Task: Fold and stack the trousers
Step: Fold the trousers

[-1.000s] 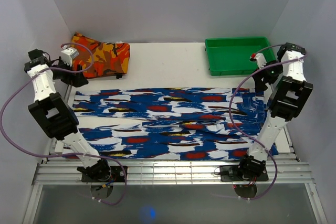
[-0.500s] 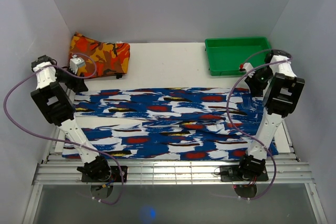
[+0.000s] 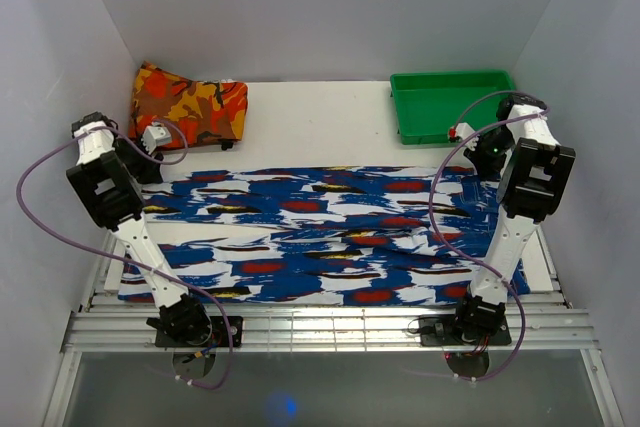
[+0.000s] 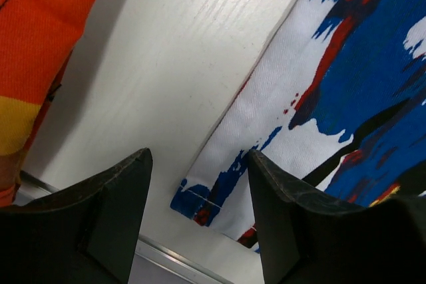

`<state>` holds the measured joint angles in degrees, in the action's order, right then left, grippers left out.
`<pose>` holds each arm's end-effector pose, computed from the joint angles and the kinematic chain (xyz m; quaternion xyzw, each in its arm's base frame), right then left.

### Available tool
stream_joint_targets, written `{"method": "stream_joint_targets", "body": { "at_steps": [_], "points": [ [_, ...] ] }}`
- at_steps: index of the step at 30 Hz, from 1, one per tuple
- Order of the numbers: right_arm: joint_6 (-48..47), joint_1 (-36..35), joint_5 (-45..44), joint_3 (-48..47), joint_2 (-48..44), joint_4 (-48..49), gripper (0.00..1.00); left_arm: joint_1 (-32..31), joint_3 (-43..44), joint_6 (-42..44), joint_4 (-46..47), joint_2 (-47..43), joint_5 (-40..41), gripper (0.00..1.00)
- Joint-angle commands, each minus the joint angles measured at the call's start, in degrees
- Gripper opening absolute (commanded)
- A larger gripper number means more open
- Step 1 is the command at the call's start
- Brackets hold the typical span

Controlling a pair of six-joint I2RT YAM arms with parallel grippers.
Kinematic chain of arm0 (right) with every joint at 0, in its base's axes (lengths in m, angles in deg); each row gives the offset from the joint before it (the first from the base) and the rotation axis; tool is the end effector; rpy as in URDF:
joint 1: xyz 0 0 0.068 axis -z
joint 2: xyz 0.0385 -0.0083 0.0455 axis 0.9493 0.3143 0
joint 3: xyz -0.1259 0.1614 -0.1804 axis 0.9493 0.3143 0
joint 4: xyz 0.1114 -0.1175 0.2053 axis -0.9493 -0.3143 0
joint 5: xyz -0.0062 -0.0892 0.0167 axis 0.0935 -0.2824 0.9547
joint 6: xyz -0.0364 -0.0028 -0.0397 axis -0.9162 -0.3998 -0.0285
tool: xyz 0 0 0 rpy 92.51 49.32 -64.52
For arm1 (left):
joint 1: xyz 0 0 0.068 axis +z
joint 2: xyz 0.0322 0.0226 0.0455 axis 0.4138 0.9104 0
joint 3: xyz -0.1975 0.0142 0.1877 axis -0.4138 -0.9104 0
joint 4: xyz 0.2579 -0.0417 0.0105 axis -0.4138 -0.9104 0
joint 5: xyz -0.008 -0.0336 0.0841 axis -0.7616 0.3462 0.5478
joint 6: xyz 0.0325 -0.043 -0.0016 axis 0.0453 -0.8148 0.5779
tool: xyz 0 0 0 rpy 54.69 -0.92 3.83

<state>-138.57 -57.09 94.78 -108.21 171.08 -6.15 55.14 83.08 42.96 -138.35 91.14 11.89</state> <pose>0.4265 -0.1044 0.1760 -0.5453 0.8329 0.0367 0.0877 0.4084 0.2191 0.1671 0.4460 0.8447 -0.1521 0.2538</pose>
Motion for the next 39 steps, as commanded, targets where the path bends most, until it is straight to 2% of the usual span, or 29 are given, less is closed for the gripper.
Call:
{"method": "stream_joint_targets", "body": {
  "at_steps": [1,8,9,11,12,14,15,17,18,20,23,27,31,34,35,36,38,39],
  "points": [
    [-2.99,0.18,-2.02,0.11,0.77,2.92,0.08,-0.02,1.47,4.70,0.59,0.40,1.80,0.69],
    [-3.43,0.18,-2.46,0.37,1.13,4.24,0.08,0.24,0.23,4.45,0.85,3.91,4.26,0.64],
    [-3.25,0.09,-2.55,0.20,1.13,4.68,0.08,0.15,0.58,4.36,0.76,4.53,4.70,0.56],
    [-2.90,0.18,-2.90,-0.50,1.39,5.03,0.08,-0.02,0.67,4.53,0.41,5.85,6.98,0.48],
    [-2.64,0.26,-3.07,-1.03,1.39,5.03,0.08,-0.20,0.67,5.05,0.15,6.11,7.69,0.39],
    [-1.41,0.61,-2.64,-3.22,1.74,4.86,0.08,-0.37,0.94,5.15,0.06,6.38,8.66,0.30],
    [-1.06,0.96,-2.64,-3.93,1.83,5.12,0.08,-0.72,2.07,4.97,-0.03,6.64,8.66,0.16],
    [0.17,1.58,-1.76,-6.30,2.09,4.95,0.08,-1.25,4.35,3.66,-0.21,7.17,8.14,0.04],
    [0.61,1.76,-1.58,-6.92,2.01,4.94,0.08,-1.60,5.93,2.17,-0.38,7.69,7.61,0.00],
    [2.01,2.02,-0.44,-8.14,1.22,4.86,0.08,-2.04,10.15,0.15,0.05,7.70,6.38,0.00],
    [3.16,2.46,1.84,-8.94,-1.41,5.03,0.08,-2.31,11.93,-4.42,3.56,4.99,3.40,0.00],
    [3.61,3.60,5.87,-8.07,-7.81,4.77,0.08,-1.52,6.49,-8.82,9.80,-3.88,-1.43,0.00],
    [0.89,5.01,8.43,-1.84,-15.55,4.33,0.08,-0.29,-3.78,-8.65,10.25,-18.18,-4.16,0.00],
    [-2.89,6.24,9.67,6.59,-22.76,4.50,0.08,1.73,-14.94,-8.30,12.00,-25.94,-5.48,0.00],
    [-4.12,6.76,10.02,8.96,-24.61,4.85,0.08,3.13,-22.10,-8.21,13.14,-31.27,-5.31,0.00],
    [-5.09,7.03,10.45,11.25,-28.02,4.77,0.08,3.75,-25.66,-7.60,14.46,-33.76,-5.14,0.00],
    [-7.72,7.73,10.81,18.10,-31.20,4.68,0.08,6.55,-32.78,-3.76,14.73,-40.68,-4.43,0.00],
    [-8.60,8.00,10.98,20.39,-34.17,4.33,0.08,7.52,-39.42,-2.51,14.73,-42.73,-4.35,0.00]
  ]
}}
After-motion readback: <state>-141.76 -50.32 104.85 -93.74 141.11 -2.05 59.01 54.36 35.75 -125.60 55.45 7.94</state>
